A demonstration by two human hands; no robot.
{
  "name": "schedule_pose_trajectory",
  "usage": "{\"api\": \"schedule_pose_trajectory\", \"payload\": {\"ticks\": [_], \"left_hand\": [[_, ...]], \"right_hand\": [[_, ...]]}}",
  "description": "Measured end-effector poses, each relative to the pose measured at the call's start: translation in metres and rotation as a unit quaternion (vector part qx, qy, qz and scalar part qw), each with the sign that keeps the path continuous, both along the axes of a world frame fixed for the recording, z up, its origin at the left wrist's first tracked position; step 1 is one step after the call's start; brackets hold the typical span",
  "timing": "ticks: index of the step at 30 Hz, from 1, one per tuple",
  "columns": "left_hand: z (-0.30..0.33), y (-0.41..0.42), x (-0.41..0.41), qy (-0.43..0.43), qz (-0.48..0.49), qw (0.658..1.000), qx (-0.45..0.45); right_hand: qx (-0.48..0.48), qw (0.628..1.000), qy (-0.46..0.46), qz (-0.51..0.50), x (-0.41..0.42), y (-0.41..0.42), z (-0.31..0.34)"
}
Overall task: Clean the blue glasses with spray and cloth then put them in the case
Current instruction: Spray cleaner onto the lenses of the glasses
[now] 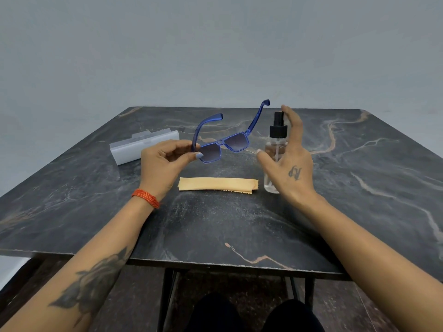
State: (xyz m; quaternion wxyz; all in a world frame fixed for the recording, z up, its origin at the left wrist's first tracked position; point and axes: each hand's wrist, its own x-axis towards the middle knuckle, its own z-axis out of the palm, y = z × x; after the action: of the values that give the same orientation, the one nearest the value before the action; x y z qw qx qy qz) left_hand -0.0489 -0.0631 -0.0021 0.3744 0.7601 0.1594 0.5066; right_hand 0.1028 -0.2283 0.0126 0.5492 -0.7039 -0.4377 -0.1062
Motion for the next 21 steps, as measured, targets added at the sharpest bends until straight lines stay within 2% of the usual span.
{"api": "schedule_pose_trajectory", "payload": {"ticks": [8, 21], "left_hand": [[0.001, -0.001, 0.0, 0.022, -0.005, 1.0, -0.022], [0.001, -0.002, -0.001, 0.041, 0.003, 0.998, -0.037]], "right_hand": [[0.006, 0.997, 0.079, 0.0, 0.024, -0.009, 0.002], [-0.011, 0.995, 0.092, -0.035, 0.037, -0.028, -0.004]]}}
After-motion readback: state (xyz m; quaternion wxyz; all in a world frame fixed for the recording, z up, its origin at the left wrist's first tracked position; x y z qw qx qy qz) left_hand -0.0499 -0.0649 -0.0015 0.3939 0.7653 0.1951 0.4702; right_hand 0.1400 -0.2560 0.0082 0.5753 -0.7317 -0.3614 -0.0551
